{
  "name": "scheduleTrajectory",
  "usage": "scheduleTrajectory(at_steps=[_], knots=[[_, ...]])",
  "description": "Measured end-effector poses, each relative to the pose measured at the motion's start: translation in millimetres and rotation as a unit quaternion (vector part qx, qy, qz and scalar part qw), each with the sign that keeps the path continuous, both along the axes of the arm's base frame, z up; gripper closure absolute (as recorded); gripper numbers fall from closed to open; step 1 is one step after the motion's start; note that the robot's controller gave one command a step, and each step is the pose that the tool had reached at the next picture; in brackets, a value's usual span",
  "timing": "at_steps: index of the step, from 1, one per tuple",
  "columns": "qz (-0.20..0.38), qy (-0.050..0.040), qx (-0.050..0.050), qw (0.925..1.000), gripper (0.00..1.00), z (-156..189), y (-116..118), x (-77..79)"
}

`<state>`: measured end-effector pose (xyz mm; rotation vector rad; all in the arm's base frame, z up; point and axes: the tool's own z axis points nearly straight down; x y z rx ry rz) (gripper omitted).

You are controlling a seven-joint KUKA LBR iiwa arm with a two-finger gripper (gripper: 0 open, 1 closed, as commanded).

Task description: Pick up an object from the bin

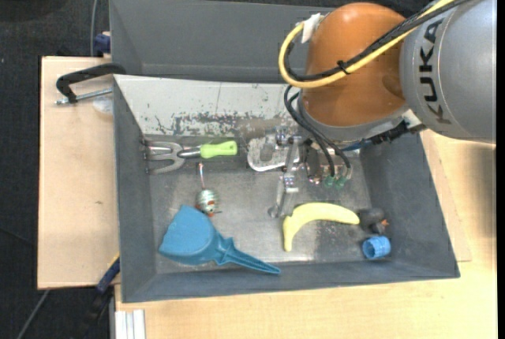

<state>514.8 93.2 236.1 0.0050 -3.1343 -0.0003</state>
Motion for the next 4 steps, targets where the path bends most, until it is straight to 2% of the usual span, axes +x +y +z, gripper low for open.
scheduleTrajectory(at_steps=[1,2,3,4], knots=[[0.006,0.0031,0.0,1.0,0.0,-124,-32,31.0],[-0.012,0.006,0.001,0.9999,0.0,-166,-79,41.7],[0.081,0.0074,0.001,0.9967,0.0,-166,-155,-18.4],[0.281,0.001,0.002,0.9597,0.0,-90,-178,35.1]])
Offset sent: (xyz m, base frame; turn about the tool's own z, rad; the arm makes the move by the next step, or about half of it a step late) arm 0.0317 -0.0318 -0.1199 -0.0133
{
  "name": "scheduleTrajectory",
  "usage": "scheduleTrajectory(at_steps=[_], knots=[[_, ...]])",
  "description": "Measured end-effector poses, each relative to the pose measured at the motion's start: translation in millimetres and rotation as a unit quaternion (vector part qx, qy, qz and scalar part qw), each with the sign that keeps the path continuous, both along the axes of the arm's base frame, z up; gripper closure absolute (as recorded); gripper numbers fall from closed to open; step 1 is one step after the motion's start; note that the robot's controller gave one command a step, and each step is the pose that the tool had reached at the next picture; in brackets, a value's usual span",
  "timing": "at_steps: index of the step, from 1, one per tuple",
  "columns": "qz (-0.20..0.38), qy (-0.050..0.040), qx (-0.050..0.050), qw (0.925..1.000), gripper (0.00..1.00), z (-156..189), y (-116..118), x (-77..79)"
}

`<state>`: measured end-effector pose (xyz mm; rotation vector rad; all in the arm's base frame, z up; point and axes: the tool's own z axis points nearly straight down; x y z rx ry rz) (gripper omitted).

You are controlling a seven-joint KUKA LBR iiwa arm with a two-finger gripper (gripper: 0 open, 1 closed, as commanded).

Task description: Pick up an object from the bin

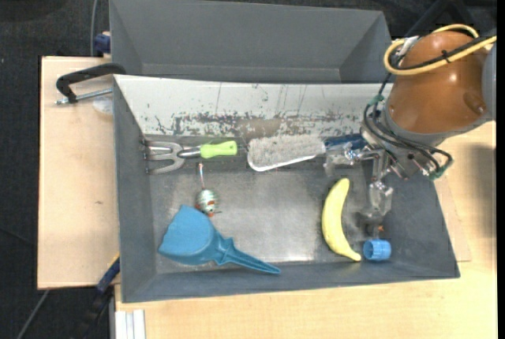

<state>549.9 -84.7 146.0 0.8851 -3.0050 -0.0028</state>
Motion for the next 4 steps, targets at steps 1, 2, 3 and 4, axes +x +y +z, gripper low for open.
scheduleTrajectory(at_steps=[1,2,3,4], knots=[[0.036,0.0003,0.001,0.9993,0.0,-22,-7,-30.4],[0.049,-0.0002,0.003,0.9988,0.0,-78,-11,-4.1],[0.049,-0.0014,0.002,0.9988,1.0,-75,-11,-3.6],[0.048,-0.0011,0.002,0.9988,1.0,-75,-11,-3.6]])
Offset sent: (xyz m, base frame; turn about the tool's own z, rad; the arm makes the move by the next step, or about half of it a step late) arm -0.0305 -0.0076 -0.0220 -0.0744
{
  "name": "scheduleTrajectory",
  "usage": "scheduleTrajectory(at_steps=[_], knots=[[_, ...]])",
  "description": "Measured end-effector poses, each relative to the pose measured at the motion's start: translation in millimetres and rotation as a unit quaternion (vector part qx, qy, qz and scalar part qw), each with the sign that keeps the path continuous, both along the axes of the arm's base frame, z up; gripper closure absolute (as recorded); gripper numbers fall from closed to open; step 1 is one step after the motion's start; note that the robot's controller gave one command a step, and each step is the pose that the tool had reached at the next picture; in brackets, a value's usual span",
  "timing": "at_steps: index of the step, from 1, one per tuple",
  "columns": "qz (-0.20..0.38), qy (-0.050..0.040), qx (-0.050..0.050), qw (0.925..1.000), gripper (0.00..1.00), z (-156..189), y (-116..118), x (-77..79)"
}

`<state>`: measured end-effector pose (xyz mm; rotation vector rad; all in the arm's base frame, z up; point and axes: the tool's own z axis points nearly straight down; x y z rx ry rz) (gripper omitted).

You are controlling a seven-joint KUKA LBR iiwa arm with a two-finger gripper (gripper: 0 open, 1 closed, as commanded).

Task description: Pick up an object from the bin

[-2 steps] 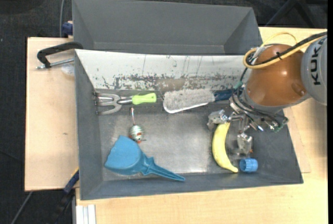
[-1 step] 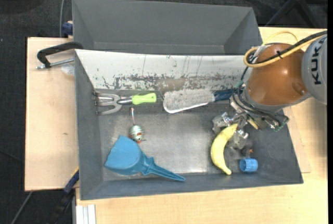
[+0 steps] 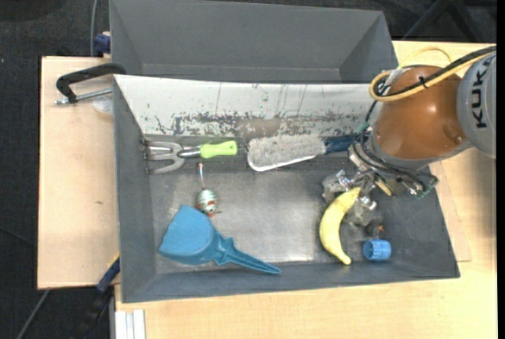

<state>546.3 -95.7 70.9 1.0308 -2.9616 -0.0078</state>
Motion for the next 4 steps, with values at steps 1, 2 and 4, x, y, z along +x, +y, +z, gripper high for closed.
scheduleTrajectory(at_steps=[1,2,4], knots=[[0.0,0.0002,0.0,1.0,1.0,0,0,0.0],[0.036,-0.0037,0.001,0.9993,1.0,29,42,-0.2],[-0.078,-0.0084,0.003,0.9969,1.0,-3,21,18.8]])
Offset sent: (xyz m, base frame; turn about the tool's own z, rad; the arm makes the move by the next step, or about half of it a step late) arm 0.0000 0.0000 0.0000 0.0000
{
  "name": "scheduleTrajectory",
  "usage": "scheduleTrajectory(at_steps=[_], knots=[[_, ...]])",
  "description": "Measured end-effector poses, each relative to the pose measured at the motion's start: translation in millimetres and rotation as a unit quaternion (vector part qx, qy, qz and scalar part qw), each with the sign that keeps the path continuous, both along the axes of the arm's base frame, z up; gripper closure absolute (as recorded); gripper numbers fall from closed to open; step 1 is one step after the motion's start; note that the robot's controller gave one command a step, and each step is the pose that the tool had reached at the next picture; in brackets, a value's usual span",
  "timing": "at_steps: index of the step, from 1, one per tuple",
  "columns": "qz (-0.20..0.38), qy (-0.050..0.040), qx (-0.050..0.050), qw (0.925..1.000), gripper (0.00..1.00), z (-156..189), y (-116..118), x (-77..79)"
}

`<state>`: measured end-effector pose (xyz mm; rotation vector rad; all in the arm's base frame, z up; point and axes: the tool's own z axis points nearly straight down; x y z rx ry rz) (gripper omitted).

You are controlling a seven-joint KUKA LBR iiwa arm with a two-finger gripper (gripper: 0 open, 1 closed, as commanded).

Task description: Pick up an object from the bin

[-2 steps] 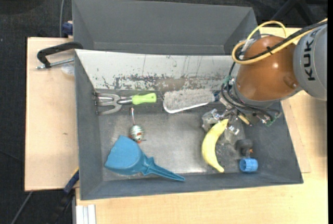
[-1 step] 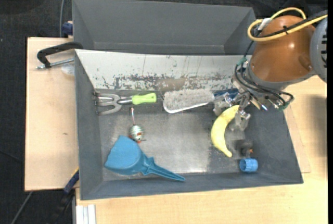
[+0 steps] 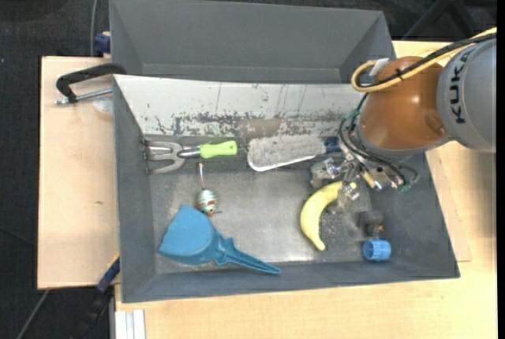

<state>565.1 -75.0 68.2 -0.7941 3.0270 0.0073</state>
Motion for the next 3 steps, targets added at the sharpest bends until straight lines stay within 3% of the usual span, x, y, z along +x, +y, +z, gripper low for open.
scheduleTrajectory(at_steps=[1,2,3], knots=[[-0.115,-0.0029,0.002,0.9934,1.0,14,-40,1.8],[-0.179,-0.0067,0.003,0.9839,1.0,33,-65,-1.2],[-0.196,-0.0145,0.003,0.9805,1.0,160,-58,-23.8]])
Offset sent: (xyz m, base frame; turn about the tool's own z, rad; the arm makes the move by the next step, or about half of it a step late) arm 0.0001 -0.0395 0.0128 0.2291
